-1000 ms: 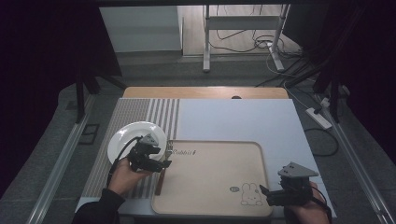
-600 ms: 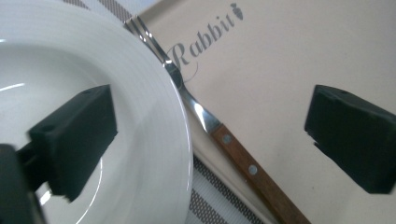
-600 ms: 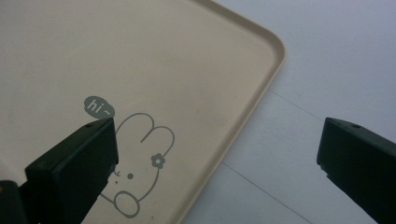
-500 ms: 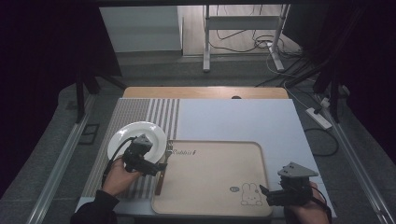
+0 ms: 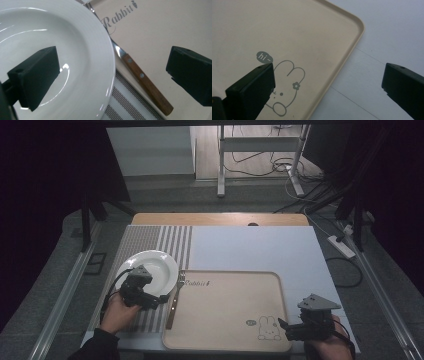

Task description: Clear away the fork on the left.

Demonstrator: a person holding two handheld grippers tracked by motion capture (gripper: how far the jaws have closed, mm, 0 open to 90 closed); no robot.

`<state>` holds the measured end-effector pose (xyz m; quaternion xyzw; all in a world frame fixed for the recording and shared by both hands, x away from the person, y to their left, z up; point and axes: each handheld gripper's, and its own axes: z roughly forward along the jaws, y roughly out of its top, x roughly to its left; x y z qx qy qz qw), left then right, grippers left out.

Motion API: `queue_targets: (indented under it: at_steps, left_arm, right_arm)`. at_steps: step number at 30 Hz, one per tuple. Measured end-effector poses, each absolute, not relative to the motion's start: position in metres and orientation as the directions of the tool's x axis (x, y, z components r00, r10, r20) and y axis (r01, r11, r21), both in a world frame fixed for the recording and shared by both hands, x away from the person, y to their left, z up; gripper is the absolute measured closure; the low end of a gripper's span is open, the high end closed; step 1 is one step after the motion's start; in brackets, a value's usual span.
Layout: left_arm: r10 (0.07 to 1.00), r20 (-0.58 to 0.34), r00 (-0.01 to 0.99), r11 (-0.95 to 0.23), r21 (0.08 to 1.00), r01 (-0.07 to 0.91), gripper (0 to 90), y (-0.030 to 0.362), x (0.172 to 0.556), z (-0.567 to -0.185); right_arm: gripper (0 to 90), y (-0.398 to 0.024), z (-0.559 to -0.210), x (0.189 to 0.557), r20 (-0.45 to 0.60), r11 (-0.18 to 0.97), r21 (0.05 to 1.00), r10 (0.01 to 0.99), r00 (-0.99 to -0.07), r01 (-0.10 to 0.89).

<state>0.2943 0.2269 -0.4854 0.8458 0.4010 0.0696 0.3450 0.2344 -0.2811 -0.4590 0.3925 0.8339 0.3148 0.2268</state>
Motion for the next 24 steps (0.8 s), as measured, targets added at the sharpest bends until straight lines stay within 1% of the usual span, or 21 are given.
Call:
queue_targets:
  at_steps: [9,24]
  left_arm:
    - [0.734,-0.183,0.654,-0.386,0.680,0.624,0.0,0.244,0.280,-0.484]
    - [0.763,-0.185,0.620,-0.354,0.683,0.639,0.0,0.264,0.259,-0.488]
  right_arm:
    - [0.0,-0.280,-0.459,0.234,-0.139,0.496,0.704,0.798,-0.586,0.508]
    - [0.0,-0.280,-0.459,0.233,-0.145,0.497,0.705,0.799,-0.583,0.506]
